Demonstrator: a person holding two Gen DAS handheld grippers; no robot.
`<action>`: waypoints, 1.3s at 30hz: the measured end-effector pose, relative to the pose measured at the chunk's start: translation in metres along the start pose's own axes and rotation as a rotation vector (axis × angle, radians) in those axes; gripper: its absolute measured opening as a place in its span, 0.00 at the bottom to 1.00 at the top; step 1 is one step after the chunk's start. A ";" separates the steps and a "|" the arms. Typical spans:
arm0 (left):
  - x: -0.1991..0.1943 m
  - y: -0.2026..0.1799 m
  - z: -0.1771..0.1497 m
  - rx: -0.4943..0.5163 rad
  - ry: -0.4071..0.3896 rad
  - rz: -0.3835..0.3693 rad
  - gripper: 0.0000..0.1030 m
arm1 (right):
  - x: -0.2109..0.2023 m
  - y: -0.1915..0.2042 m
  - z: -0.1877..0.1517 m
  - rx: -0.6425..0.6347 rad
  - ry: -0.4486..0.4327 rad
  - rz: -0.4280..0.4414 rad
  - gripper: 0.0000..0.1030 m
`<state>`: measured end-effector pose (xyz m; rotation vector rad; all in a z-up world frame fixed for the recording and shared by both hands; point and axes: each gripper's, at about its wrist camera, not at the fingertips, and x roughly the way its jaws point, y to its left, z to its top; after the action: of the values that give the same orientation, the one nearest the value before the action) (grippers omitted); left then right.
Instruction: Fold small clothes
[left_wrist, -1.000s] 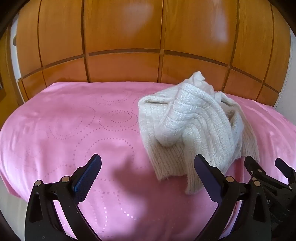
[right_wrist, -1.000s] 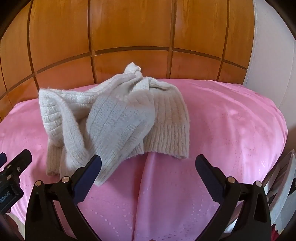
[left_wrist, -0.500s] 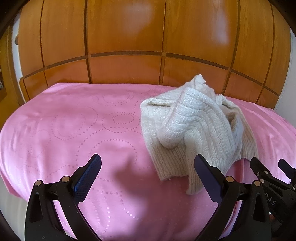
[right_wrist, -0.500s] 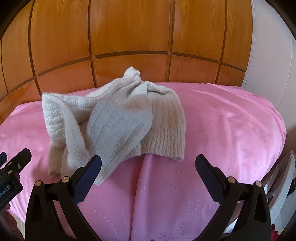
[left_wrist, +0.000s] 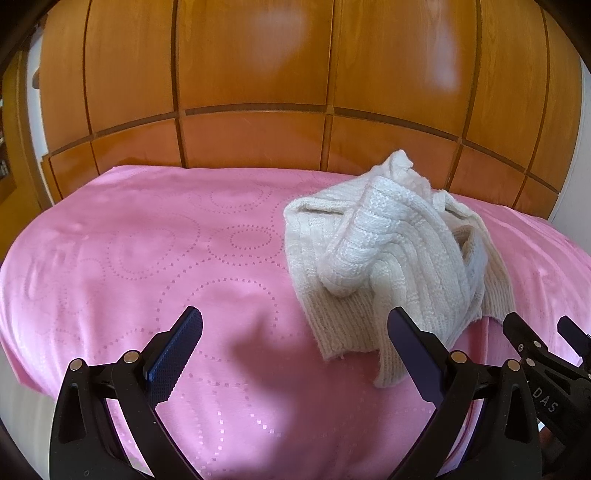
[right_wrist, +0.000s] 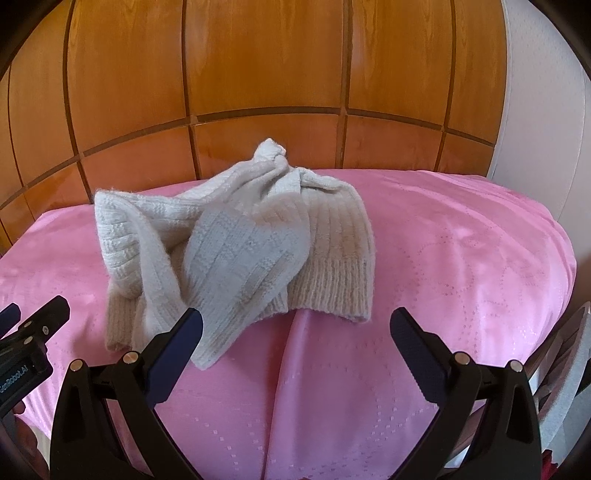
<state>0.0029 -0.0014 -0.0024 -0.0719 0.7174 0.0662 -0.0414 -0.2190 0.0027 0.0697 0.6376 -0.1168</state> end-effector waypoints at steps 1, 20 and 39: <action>0.000 0.000 0.001 0.000 0.000 0.000 0.96 | -0.002 -0.001 -0.001 0.002 -0.001 0.001 0.98; 0.001 -0.007 0.006 0.029 -0.004 0.005 0.96 | 0.001 -0.009 0.001 0.028 -0.014 0.039 0.98; 0.012 -0.015 0.019 0.048 0.037 -0.070 0.96 | 0.013 -0.035 0.011 0.106 0.011 0.143 0.98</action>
<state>0.0256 -0.0139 0.0048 -0.0524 0.7525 -0.0193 -0.0291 -0.2557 0.0031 0.2177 0.6350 -0.0122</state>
